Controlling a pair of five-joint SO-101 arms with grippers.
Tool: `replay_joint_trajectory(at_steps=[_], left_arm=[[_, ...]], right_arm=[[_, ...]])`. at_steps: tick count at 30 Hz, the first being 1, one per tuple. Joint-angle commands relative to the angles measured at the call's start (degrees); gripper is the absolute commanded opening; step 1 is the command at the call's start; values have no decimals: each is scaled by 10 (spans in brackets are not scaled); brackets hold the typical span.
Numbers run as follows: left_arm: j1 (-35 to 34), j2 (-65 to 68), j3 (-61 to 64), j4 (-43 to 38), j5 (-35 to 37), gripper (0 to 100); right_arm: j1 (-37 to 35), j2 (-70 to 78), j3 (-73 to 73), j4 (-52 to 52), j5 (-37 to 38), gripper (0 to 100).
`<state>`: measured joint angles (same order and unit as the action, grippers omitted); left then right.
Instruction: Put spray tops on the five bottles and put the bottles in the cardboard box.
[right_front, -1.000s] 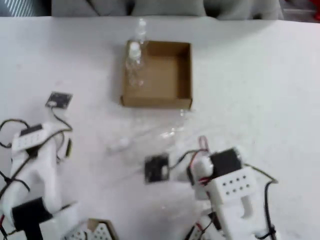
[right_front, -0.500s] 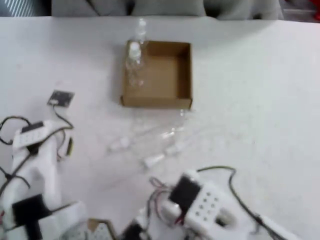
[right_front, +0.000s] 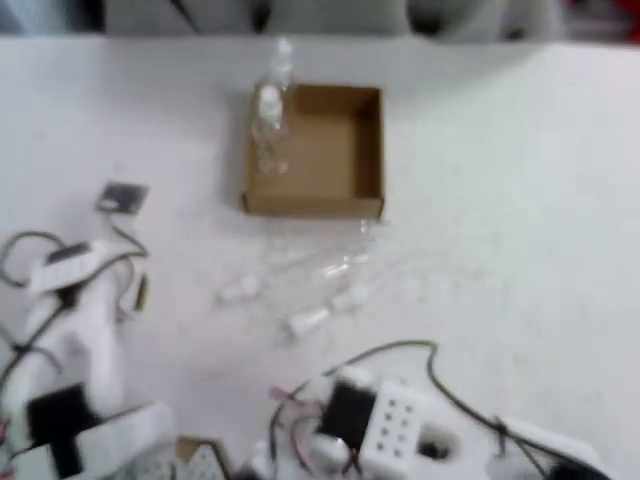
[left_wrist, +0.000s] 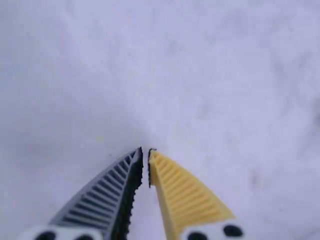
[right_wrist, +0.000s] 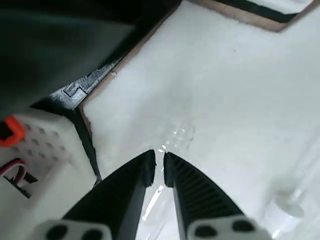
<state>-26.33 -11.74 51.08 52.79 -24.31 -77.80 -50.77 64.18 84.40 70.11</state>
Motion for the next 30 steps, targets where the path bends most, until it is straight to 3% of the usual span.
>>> replay_joint_trajectory(at_steps=[1, 7, 17, 25, 30], left_arm=[[7, -1, -26, -4, 8, 49], [7, -1, -26, -4, 10, 49], [7, -1, -26, -4, 11, 49], [7, 0, -26, -4, 11, 49], [7, 0, -26, -4, 11, 49]], right_arm=[[-51, -2, 34, 0, -23, 21], [2, -8, -10, -14, -155, 19], [23, -1, -2, -32, -176, 17], [225, 0, -18, -104, -170, 21], [311, -6, -74, -79, -170, 21]])
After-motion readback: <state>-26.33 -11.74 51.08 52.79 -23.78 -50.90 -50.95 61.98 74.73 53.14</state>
